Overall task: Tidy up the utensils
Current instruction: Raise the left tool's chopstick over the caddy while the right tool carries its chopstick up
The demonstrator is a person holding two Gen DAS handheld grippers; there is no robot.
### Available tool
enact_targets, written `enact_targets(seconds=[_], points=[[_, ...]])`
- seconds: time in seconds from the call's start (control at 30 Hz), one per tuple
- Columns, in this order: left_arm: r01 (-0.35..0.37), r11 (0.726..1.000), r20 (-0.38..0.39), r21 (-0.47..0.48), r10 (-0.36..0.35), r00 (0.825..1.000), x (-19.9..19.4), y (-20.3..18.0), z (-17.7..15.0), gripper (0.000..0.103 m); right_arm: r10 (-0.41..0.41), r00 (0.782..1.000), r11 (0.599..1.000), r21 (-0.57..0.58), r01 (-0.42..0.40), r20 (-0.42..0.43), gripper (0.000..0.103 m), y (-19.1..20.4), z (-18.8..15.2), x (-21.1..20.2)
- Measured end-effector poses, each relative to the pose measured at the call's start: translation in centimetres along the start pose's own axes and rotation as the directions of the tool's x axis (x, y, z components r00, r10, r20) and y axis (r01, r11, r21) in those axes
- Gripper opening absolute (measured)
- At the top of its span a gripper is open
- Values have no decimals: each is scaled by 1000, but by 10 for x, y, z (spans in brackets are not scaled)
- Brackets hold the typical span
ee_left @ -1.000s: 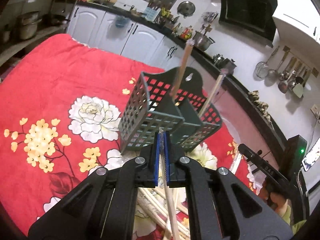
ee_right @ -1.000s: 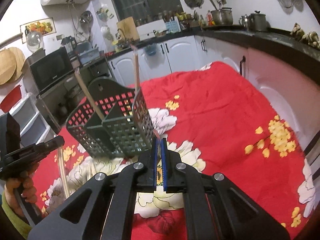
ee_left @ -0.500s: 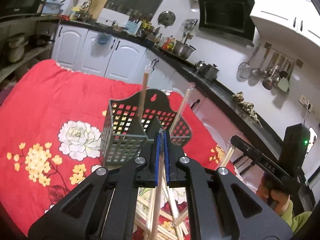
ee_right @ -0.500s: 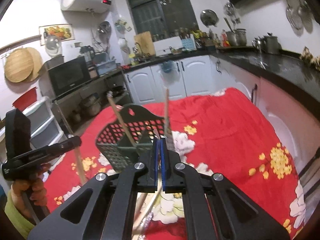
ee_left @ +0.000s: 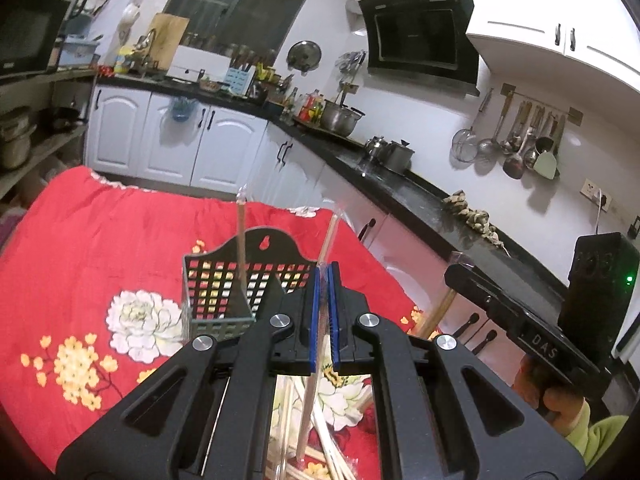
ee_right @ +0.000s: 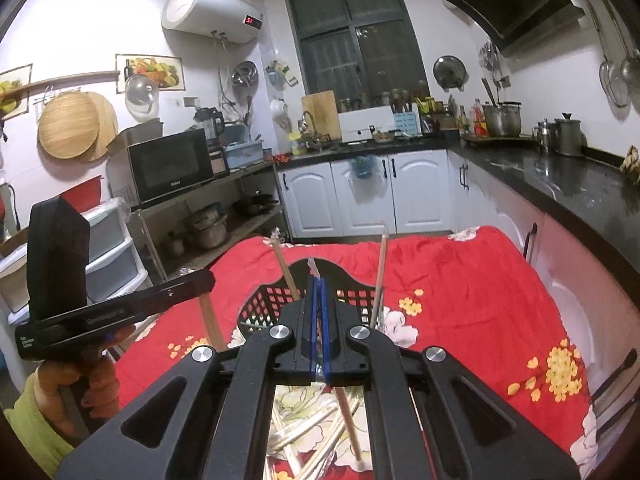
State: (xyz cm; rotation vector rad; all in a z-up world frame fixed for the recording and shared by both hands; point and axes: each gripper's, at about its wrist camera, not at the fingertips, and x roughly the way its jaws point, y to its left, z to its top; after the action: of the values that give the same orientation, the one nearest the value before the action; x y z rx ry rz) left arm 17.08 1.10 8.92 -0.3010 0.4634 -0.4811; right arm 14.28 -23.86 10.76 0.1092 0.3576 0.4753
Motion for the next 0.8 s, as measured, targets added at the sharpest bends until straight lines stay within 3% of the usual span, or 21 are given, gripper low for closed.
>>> enact_targets(seconds=[0.27,0.8], points=[[5,999,37,50,-7,999,-2,-13,21,2,24,999,999,-30,-23,42,2,10,21,-3],[-55,992,181,114,34,983,-21,-23,83,2,35,985,997,-73,-23,171,2,23,74,-9]])
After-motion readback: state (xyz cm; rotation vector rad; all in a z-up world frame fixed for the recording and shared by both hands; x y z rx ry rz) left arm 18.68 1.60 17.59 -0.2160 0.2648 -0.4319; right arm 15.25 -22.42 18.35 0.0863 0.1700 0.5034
